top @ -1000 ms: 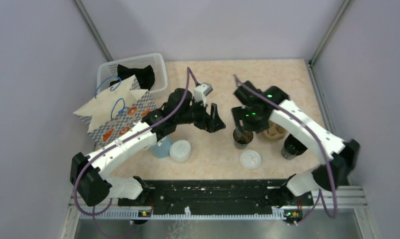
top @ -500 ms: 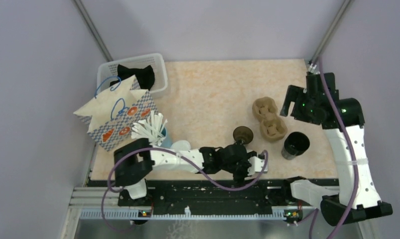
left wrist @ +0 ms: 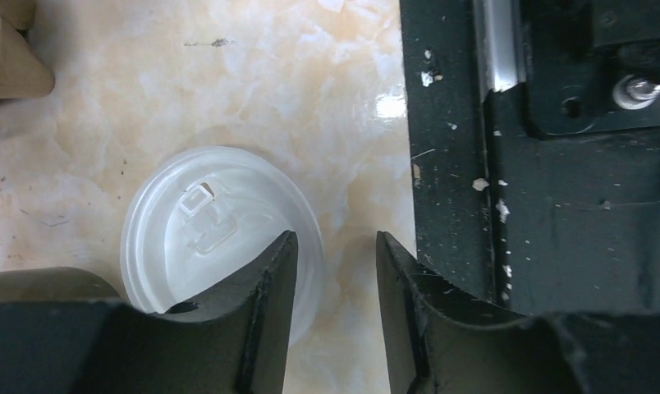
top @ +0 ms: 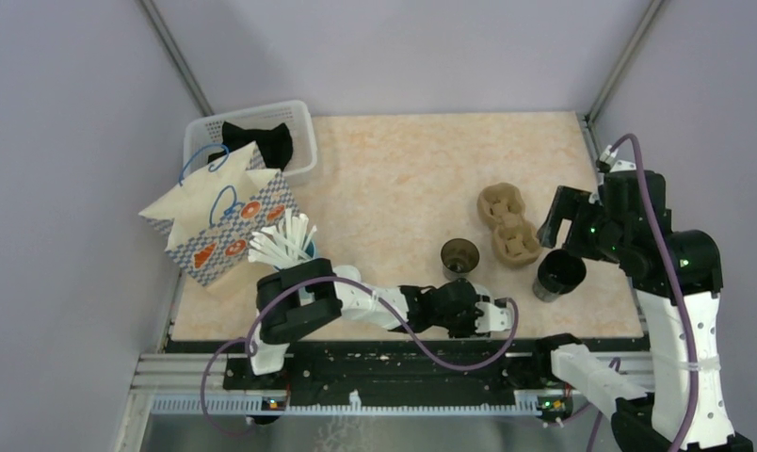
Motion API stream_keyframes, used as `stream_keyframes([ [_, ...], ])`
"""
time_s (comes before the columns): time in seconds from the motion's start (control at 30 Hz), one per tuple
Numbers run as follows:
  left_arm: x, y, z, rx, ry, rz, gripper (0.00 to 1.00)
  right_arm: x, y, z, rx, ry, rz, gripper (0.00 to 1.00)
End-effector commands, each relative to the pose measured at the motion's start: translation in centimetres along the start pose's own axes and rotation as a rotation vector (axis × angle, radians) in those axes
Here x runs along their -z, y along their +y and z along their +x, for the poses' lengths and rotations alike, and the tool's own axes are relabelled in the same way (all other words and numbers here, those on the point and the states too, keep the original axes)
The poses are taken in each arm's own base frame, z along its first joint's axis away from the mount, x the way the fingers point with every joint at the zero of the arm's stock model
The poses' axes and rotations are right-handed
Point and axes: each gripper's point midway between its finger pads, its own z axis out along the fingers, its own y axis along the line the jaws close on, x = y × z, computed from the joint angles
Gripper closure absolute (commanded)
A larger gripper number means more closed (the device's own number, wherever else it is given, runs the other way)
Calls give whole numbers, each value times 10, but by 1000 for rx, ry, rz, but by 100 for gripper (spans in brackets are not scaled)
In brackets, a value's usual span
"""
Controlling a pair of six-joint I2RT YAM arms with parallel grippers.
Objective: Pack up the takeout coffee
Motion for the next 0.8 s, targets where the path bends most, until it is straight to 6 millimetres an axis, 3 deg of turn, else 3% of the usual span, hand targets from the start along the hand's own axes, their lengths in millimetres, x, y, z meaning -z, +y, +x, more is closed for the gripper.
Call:
stream_keyframes([
  [0.0, -14, 13, -13, -17, -37, -68, 56, 2, -1, 3, 20, 7, -9, 18],
  [0.17, -19, 25, -10, 33, -2, -135, 71, 1, 6, 0, 23, 6, -40, 18],
  [0.23, -18, 26, -17, 50, -1, -134, 83, 2, 6, -2, 27, 0, -40, 18],
  [0.33, -7, 26, -38, 94, -4, -115, 97, 5, 1, -8, 39, -15, -11, 18],
  [0.37, 1, 23, -53, 116, -20, -86, 100, 7, -1, -11, 43, -26, 3, 18],
  [0.53, 72, 7, -160, 276, -182, 129, 100, 15, -2, -22, 46, -62, 14, 15],
  [0.6, 107, 10, -194, 447, -243, 236, 100, 15, 6, -24, 60, -65, -35, 11],
  [0.67, 140, 34, -208, 643, -286, 308, 100, 17, 20, -28, 65, -86, -110, 7],
  [0.77, 178, 69, -199, 951, -311, 457, 100, 19, 52, -35, 63, -106, -279, 1],
])
